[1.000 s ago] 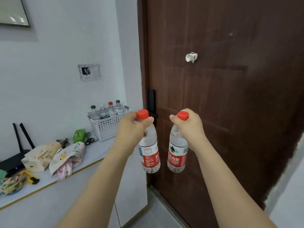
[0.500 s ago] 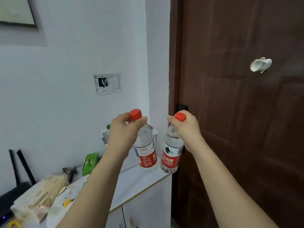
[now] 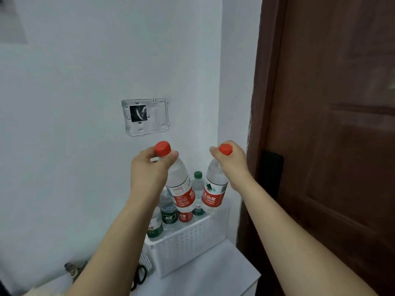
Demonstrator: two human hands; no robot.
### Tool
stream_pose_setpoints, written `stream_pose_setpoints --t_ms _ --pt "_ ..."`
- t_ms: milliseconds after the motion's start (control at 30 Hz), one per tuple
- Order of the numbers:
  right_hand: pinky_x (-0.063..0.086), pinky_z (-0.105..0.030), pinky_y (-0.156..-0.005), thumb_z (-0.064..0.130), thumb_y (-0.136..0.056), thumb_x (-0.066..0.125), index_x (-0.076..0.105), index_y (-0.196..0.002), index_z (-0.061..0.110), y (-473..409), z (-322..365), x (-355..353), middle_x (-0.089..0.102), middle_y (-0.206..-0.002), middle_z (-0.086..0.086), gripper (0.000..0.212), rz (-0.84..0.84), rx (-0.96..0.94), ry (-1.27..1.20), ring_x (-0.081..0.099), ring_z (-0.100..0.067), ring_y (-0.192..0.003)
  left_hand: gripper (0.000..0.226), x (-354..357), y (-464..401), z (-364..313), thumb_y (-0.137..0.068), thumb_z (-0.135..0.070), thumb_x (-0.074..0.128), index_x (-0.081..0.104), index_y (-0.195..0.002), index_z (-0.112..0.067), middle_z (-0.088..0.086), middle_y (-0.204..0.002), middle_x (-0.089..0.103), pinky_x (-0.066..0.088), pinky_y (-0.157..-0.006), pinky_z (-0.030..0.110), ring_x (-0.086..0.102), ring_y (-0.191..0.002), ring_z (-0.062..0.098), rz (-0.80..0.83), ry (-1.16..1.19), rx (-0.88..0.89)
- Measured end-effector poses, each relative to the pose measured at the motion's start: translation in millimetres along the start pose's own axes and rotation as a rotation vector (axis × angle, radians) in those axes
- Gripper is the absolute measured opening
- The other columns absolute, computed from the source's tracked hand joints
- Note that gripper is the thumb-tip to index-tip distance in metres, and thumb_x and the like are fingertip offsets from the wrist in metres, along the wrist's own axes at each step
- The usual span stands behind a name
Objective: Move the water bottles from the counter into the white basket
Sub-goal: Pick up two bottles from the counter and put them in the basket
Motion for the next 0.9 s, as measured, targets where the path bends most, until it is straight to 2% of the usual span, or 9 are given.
stream_pose_setpoints --t_ms 67,133,200,367,433,500,567,733,900 --pt "0.045 -0.029 -0.065 0.029 -0.084 0.072 0.054 -0.077 0.018 -13.0 -24.2 13.5 0.055 -0.071 0.001 0.023 0.056 0.015 0.020 0.051 -0.013 -0.064 0.037 5.4 -12.1 14.3 -0.081 -0.031 0.082 0.071 -0.115 -0.018 -0.002 -0.102 0.070 0.051 -0.091 0.055 0.065 -0.098 0.028 -0.018 -0.033 -0.022" --pt "0.045 -0.028 -0.066 0.028 -0.084 0.073 0.055 -0.078 0.015 -28.8 -48.3 23.2 0.056 -0.071 0.001 0.022 0.104 0.025 0.035 0.052 -0.013 -0.064 0.035 16.0 -26.4 30.7 -0.080 -0.029 0.083 0.072 -0.112 -0.019 0.006 -0.105 0.073 0.052 -0.092 0.057 0.065 -0.100 0.029 -0.019 -0.071 -0.038" --pt "0.046 -0.028 -0.066 0.026 -0.084 0.073 0.058 -0.082 0.009 -42.3 -74.0 33.3 0.056 -0.072 0.000 0.023 0.150 0.045 0.056 0.052 -0.012 -0.064 0.028 27.5 -39.2 50.6 -0.079 -0.025 0.084 0.073 -0.104 -0.023 0.004 -0.105 0.073 0.055 -0.087 0.049 0.068 -0.097 0.027 0.012 -0.107 -0.048" --pt "0.047 -0.032 -0.068 0.023 -0.081 0.076 0.058 -0.081 0.007 -63.4 -131.9 52.0 0.057 -0.073 -0.002 0.024 0.254 0.090 0.089 0.053 -0.015 -0.066 0.024 52.9 -58.1 114.9 -0.076 -0.018 0.086 0.070 -0.087 -0.033 -0.006 -0.092 0.076 0.056 -0.080 0.037 0.072 -0.087 0.016 0.090 -0.178 -0.132" --pt "0.048 -0.035 -0.072 0.021 -0.080 0.077 0.059 -0.080 0.004 -66.4 -148.2 57.3 0.060 -0.077 -0.007 0.024 0.285 0.049 0.111 0.057 -0.019 -0.072 0.023 62.9 -58.1 138.4 -0.077 -0.015 0.085 0.073 -0.087 -0.032 -0.008 -0.088 0.077 0.055 -0.074 0.030 0.072 -0.082 0.008 0.149 -0.210 -0.157" --pt "0.047 -0.030 -0.073 0.021 -0.080 0.077 0.059 -0.075 0.008 -66.1 -161.0 61.3 0.059 -0.079 -0.003 0.023 0.301 -0.057 0.170 0.056 -0.021 -0.080 0.021 72.1 -56.0 159.3 -0.079 -0.009 0.082 0.074 -0.084 -0.028 -0.006 -0.080 0.076 0.054 -0.067 0.023 0.070 -0.074 0.003 0.203 -0.263 -0.171" --pt "0.041 -0.021 -0.072 0.027 -0.082 0.076 0.056 -0.073 0.015 -62.5 -172.5 61.2 0.055 -0.079 0.005 0.025 0.330 -0.158 0.283 0.051 -0.015 -0.084 0.018 79.5 -52.0 178.1 -0.078 -0.004 0.080 0.075 -0.081 -0.021 -0.001 -0.078 0.075 0.055 -0.068 0.023 0.069 -0.074 0.008 0.236 -0.315 -0.180" --pt "0.040 -0.029 -0.060 0.045 -0.091 0.057 0.044 -0.072 0.024 -54.9 -184.3 54.5 0.046 -0.075 0.009 0.031 0.414 -0.350 0.592 0.046 -0.013 -0.077 0.017 84.3 -53.8 200.4 -0.077 -0.013 0.081 0.073 -0.085 -0.026 -0.009 -0.081 0.074 0.052 -0.073 0.028 0.067 -0.075 0.002 0.256 -0.425 -0.158" --pt "0.038 -0.031 -0.064 0.058 -0.092 0.048 0.042 -0.086 0.025 -57.5 -184.9 49.1 0.042 -0.091 0.007 0.034 0.545 -0.247 0.692 0.046 -0.012 -0.077 0.035 88.4 -51.9 207.4 -0.075 -0.020 0.080 0.059 -0.095 -0.040 -0.017 -0.083 0.067 0.045 -0.062 0.017 0.060 -0.073 -0.006 0.379 -0.598 -0.192"
Point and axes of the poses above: each hand's wrist, its own y-axis away from the middle knuckle, its own x-axis out of the palm, z = x × y, the point moved 3 cm from there along -y, towards the middle knuckle
